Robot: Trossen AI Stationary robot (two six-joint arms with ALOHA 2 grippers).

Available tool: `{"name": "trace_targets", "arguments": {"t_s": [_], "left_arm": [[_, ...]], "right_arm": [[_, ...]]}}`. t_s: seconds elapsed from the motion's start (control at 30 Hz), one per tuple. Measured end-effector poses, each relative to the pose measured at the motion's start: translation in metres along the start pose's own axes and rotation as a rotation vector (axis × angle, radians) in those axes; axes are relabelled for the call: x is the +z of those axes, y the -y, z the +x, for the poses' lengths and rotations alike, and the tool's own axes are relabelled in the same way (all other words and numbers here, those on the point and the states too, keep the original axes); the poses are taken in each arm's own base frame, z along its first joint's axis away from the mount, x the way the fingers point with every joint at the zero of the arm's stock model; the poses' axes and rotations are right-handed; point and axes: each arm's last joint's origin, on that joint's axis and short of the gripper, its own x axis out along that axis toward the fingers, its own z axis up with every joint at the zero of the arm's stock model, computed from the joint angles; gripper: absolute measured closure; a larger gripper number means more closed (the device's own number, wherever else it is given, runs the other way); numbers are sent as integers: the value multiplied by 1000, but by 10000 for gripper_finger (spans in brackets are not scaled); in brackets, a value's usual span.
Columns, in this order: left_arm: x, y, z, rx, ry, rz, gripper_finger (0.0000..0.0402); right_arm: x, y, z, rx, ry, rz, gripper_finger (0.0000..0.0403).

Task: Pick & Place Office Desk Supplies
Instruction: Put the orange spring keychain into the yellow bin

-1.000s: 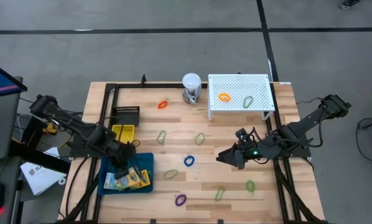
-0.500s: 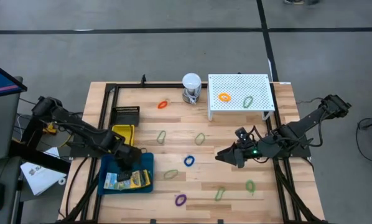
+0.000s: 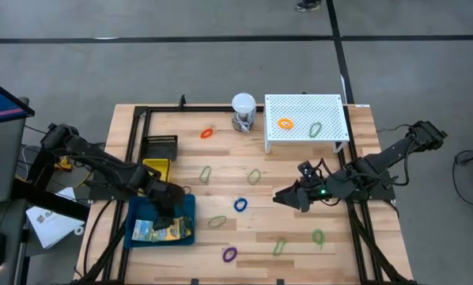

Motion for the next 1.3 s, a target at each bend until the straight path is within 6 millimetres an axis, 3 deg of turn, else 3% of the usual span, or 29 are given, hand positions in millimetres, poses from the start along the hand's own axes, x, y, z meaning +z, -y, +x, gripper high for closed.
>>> {"name": "trace_targets", "arguments": {"t_s": [0.13,0.27,0.37,0.53,0.67,0.77,0.9,0.97,1.1,1.3], "left_arm": [[14,5,-13,-27,110,-8,223],[34,8,-33,-100,328,-61,220],[55,20,-51,-276,583,-122,219],[87,49,-76,-668,956,-30,219],[112,61,-79,-819,1107,-20,219],[134,81,-103,-893,1311,141,224],[157,105,-141,-790,1466,337,234],[158,115,-165,-715,1466,420,239],[145,126,-210,-415,1344,457,245],[113,123,-252,151,1238,335,246]], "right_arm": [[0,0,0,0,0,-12,154],[0,0,0,1,0,-29,154],[0,0,0,0,1,-42,154],[0,0,0,0,1,-64,154],[0,0,0,-1,1,-75,154],[0,0,0,-4,1,-76,154],[1,2,1,-13,3,-74,154],[1,3,1,-18,-8,-71,154],[0,3,1,-8,-47,-72,154],[-4,2,-1,-11,-66,-80,154]]}}
